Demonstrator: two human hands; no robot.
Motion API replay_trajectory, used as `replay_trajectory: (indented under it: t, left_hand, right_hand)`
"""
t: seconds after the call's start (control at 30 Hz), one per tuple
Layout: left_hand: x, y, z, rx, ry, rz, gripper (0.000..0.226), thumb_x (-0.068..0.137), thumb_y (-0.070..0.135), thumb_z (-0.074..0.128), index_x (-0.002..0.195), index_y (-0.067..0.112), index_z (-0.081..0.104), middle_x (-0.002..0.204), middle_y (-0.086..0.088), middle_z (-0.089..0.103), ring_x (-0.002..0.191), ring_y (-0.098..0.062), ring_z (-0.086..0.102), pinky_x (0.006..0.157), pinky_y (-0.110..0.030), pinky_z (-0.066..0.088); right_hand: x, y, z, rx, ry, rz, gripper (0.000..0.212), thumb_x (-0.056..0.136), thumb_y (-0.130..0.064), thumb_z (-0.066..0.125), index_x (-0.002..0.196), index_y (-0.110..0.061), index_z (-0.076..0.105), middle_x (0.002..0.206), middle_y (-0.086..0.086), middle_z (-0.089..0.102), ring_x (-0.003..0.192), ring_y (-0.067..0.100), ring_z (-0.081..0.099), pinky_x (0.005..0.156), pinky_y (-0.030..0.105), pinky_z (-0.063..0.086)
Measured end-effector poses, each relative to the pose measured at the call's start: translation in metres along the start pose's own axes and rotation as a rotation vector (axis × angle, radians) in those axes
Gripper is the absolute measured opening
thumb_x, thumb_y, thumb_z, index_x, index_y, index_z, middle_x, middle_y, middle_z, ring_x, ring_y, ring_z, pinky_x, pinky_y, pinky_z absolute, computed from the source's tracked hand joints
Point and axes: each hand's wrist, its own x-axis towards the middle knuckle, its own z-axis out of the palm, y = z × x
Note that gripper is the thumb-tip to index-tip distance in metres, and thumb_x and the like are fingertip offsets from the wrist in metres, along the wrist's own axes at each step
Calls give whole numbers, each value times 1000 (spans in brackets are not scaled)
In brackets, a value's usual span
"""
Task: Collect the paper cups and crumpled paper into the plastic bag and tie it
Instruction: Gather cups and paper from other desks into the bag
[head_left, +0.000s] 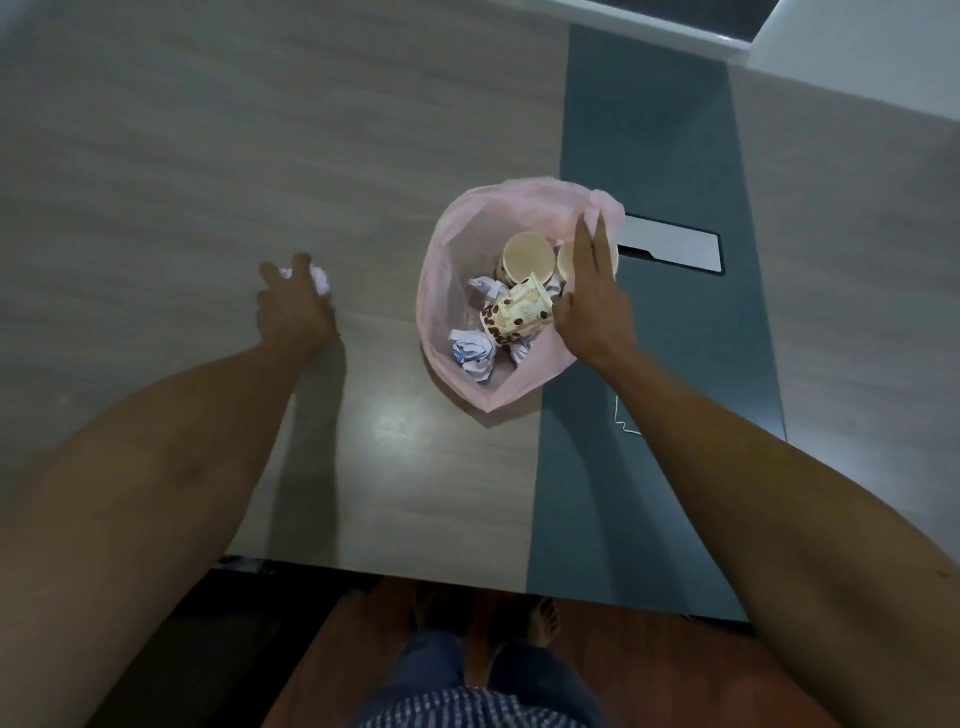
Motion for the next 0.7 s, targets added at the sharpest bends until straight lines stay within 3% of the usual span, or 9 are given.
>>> replay_trajectory:
  t: [0.1,0.2,0.27,0.37,0.5,0.63,0.7]
  left_hand:
    - [-21,44,-14,-280,124,223,55,94,46,57,140,20,40,133,-12,49,107,-36,60,86,-45,51]
    - [-46,94,-19,-428,97,581,59,90,41,65,134,14,37,122,-17,55,98,-29,57,79,-34,46]
    - [-60,121,-17,-448,46,724,58,89,39,64,131,14,33,115,-19,56,93,-28,55,77,-33,45]
    - [-70,152,-10,-481,-70,767,55,89,37,63,129,10,36,113,-14,55,92,-25,55,77,-39,50]
    - [-69,169,7,-433,-150,684,53,94,40,59,135,12,40,127,-7,56,106,-27,57,95,-47,48]
    - [-66,160,15,32,98,638,55,92,57,50,129,17,49,145,-10,47,119,-33,51,91,-45,42]
    - [-65,153,12,120,159,643,52,92,61,47,124,21,57,143,-13,45,118,-32,49,89,-43,39]
  right_hand:
    - [1,0,-1,2,5,15,101,84,3,55,162,-25,-3,169,-11,-9,69,23,47,46,25,36]
    - [-1,-2,-2,9,8,19,103,84,2,57,162,-26,-5,169,-12,-10,69,23,49,47,26,39]
    - [-1,-3,-3,22,15,19,102,86,0,58,161,-26,-6,169,-13,-11,71,23,49,46,24,36]
    - [-1,1,-4,31,33,15,99,91,-9,61,161,-26,-6,169,-13,-11,76,23,50,47,26,34]
    - [-4,6,-6,27,56,6,98,90,-9,60,161,-26,-5,168,-13,-10,74,30,55,50,31,41]
    - [-7,6,-7,41,53,31,99,89,-6,58,159,-31,-7,168,-16,-11,68,32,53,51,32,42]
    - [-8,5,-9,48,43,35,100,87,-4,57,160,-30,-6,168,-16,-10,65,31,51,50,30,38]
